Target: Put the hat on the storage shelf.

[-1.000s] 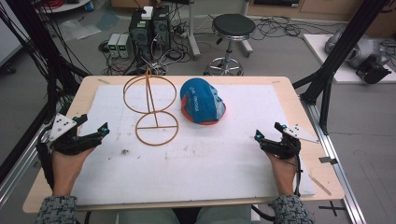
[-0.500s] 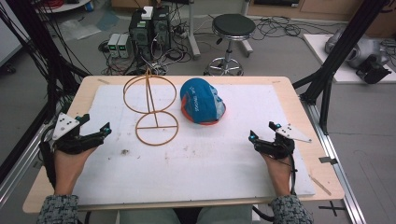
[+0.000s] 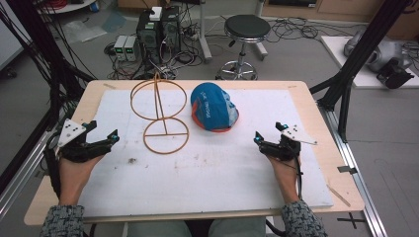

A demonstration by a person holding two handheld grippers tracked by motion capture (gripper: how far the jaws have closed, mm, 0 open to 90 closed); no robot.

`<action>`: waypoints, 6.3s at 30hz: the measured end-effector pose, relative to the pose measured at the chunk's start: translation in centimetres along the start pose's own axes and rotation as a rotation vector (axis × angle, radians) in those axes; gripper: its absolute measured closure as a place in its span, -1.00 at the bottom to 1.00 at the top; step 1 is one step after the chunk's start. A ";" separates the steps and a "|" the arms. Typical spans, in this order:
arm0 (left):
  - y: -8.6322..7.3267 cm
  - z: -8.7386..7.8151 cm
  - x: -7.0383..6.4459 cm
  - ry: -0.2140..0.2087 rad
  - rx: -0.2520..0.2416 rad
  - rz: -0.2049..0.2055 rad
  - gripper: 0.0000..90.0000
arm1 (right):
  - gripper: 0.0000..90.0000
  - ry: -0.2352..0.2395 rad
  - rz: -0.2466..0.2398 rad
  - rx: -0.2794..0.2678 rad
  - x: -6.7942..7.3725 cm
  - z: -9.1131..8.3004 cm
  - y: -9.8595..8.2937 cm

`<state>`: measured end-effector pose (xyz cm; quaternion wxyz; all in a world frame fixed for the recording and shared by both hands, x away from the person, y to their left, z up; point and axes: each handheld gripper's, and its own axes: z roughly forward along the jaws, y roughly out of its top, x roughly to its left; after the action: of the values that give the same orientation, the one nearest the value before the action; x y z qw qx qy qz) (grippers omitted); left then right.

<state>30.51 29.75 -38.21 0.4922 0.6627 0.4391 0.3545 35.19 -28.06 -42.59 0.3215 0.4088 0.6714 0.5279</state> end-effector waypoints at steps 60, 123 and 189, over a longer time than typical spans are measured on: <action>0.7 -0.2 0.2 -0.010 -0.014 0.012 -0.56 | 0.94 0.134 0.046 0.080 4.5 15.0 9.1; 1.7 -1.1 0.4 -0.017 -0.055 0.011 -0.56 | 0.95 0.271 0.127 -0.243 14.4 13.2 31.8; 1.6 -1.5 1.1 0.002 -0.061 0.000 -0.56 | 0.94 0.570 0.048 0.065 19.6 10.2 23.6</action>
<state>29.89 31.07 -36.23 0.5118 0.6470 0.4287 0.3684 40.00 -3.55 -22.04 0.0941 0.2699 0.7414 0.6072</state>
